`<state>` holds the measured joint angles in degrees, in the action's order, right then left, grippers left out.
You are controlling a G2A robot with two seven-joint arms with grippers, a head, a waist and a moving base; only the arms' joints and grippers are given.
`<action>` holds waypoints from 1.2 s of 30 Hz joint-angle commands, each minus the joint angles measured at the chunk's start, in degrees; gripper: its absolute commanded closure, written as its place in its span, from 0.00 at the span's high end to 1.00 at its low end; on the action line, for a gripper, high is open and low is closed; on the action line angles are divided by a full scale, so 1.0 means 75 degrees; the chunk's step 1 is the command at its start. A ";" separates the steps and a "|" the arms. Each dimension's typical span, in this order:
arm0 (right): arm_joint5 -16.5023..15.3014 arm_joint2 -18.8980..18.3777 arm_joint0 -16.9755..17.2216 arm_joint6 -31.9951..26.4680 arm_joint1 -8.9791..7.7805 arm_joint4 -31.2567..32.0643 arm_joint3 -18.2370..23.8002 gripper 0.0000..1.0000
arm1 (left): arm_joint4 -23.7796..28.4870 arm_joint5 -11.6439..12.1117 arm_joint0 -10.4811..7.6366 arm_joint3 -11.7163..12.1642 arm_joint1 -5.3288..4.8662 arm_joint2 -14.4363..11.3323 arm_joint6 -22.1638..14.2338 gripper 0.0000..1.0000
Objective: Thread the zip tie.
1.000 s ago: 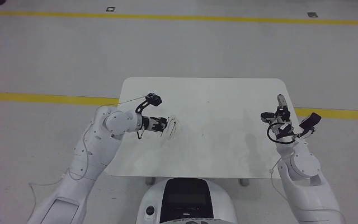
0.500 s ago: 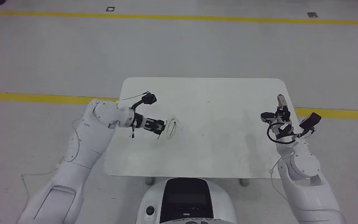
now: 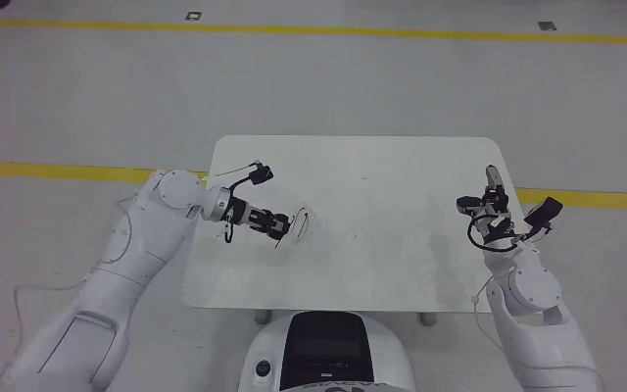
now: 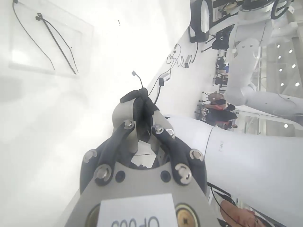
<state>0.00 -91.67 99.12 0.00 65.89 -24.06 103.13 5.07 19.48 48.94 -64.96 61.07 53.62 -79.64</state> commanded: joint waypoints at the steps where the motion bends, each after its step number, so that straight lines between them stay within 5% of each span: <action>1: 0.0000 0.0000 0.0000 0.0000 0.0000 0.0000 0.0000 1.00 | 0.0000 0.0000 0.0001 -0.0001 0.0001 0.0002 0.0000 0.00; 4: 0.0000 0.0000 0.0000 0.0000 0.0000 0.0000 0.0000 1.00 | 0.0000 -0.0031 0.0027 0.0004 0.0002 0.0003 0.0144 0.00; 7: 0.0000 0.0000 0.0000 0.0000 0.0000 0.0000 0.0000 1.00 | 0.0090 -0.0008 0.0055 0.0261 0.0001 0.0087 0.0911 0.00; 14: 0.0000 0.0000 0.0000 0.0000 0.0000 0.0000 0.0000 1.00 | 0.1033 0.0000 0.0069 0.0489 -0.0027 0.0441 0.0753 0.00; 21: 0.0000 0.0000 0.0000 0.0000 0.0000 0.0000 0.0000 1.00 | 0.1850 0.0000 0.0212 0.0689 0.0067 0.0862 0.0000 0.00; 27: 0.0000 0.0000 0.0000 0.0000 0.0000 0.0000 0.0000 1.00 | 0.2295 0.0000 0.0257 0.1086 0.0238 0.0884 0.0000 0.00; 36: 0.0000 0.0000 0.0000 0.0000 0.0000 0.0000 0.0000 1.00 | 0.2323 0.0000 0.0247 0.1098 0.0250 0.0865 0.0000 0.00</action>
<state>0.00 -91.67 99.12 0.00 65.89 -24.06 103.13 22.49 19.48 50.79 -56.72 62.95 60.10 -79.64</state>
